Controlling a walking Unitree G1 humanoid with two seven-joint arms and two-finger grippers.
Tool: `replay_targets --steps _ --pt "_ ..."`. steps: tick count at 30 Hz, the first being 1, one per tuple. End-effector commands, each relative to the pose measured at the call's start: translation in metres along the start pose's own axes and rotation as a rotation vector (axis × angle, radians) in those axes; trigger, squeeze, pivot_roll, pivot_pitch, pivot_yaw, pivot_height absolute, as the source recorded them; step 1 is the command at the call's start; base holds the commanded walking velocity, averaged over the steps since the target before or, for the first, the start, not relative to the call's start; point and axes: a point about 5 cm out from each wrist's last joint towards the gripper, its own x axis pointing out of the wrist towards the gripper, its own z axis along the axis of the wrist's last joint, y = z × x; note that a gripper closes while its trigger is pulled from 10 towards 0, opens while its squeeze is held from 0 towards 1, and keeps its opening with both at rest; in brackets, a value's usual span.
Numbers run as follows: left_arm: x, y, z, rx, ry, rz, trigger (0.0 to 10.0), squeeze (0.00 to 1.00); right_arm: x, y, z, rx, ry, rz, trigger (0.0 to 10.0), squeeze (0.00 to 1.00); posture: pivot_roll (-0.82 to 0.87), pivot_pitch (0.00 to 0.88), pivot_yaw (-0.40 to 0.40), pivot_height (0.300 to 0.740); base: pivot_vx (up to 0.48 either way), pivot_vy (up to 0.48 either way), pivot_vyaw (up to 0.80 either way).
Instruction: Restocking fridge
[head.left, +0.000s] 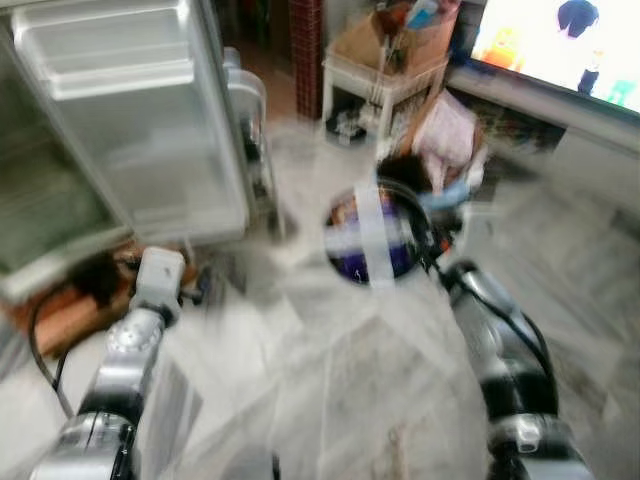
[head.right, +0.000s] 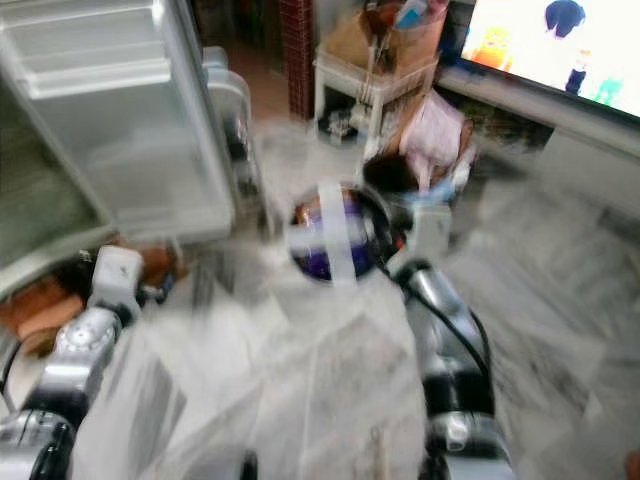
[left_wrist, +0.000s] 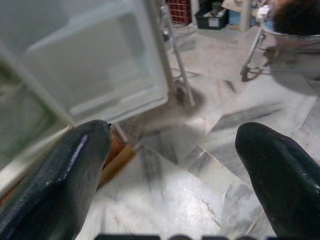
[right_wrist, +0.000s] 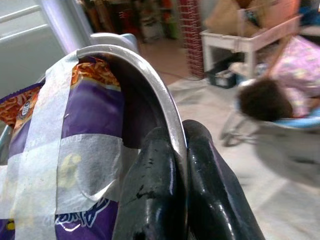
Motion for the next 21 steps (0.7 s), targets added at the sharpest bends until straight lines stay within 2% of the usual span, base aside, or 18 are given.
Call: replay_targets --steps 1,2,3,6,7,8,9,11,12,14,16,21 --pt "-0.004 -0.007 0.013 -0.021 -0.110 -0.009 10.0 0.00 -0.002 0.001 0.006 -0.011 -0.030 0.011 10.0 0.00 -0.02 0.000 0.024 0.735 0.000 0.000 0.75" --pt "-0.009 -0.008 0.015 -0.031 -0.136 -0.004 10.0 0.00 -0.002 0.001 0.006 -0.011 -0.030 0.010 10.0 0.00 -0.02 0.000 0.024 0.735 0.000 0.000 0.75" --pt "-0.024 -0.010 0.022 -0.075 -0.209 0.028 10.0 0.00 -0.003 -0.001 0.006 -0.010 -0.031 0.004 10.0 0.00 -0.01 0.000 0.022 0.735 0.000 0.000 0.74" --pt "-0.050 -0.013 0.032 -0.110 -0.286 0.077 10.0 0.00 -0.005 -0.004 0.007 -0.009 -0.030 -0.005 10.0 0.00 0.00 0.000 0.012 0.735 0.000 0.000 0.75" --pt "-0.060 -0.013 0.036 -0.074 -0.320 0.104 10.0 0.00 -0.005 -0.004 0.007 -0.009 -0.029 -0.007 10.0 0.00 0.00 0.000 0.011 0.735 0.000 0.000 0.74" --pt "-0.074 -0.012 0.046 0.050 -0.401 0.139 10.0 0.00 -0.005 -0.004 0.006 -0.009 -0.027 -0.008 10.0 0.00 0.01 0.000 0.009 0.735 0.000 0.000 0.74" --pt "-0.078 -0.014 0.048 0.085 -0.421 0.139 10.0 0.00 -0.005 -0.004 0.006 -0.009 -0.027 -0.008 10.0 0.00 0.02 0.000 0.003 0.735 0.000 0.000 0.74" --pt "-0.083 -0.018 0.046 0.062 -0.407 0.126 10.0 0.00 -0.004 -0.003 0.006 -0.010 -0.025 -0.003 10.0 0.00 0.02 0.000 -0.001 0.735 0.000 0.000 0.74" --pt "-0.085 -0.021 0.035 -0.015 -0.361 0.144 10.0 0.00 -0.004 0.000 0.005 -0.011 -0.019 0.009 10.0 0.00 0.03 0.000 -0.007 0.735 0.000 0.000 0.74" --pt "-0.087 -0.021 0.032 -0.044 -0.334 0.156 10.0 0.00 -0.003 0.002 0.004 -0.014 -0.016 0.017 10.0 0.00 0.02 0.000 -0.008 0.735 0.000 0.000 0.74" --pt "-0.089 -0.022 0.035 -0.045 -0.324 0.159 10.0 0.00 -0.003 0.002 0.004 -0.017 -0.016 0.019 10.0 0.00 0.02 0.000 -0.007 0.735 0.000 0.000 0.74" --pt "-0.082 -0.027 0.048 -0.053 -0.340 0.142 10.0 0.00 -0.005 -0.001 0.006 -0.015 -0.024 0.006 10.0 0.00 0.00 0.000 0.006 0.735 0.000 0.000 0.73"
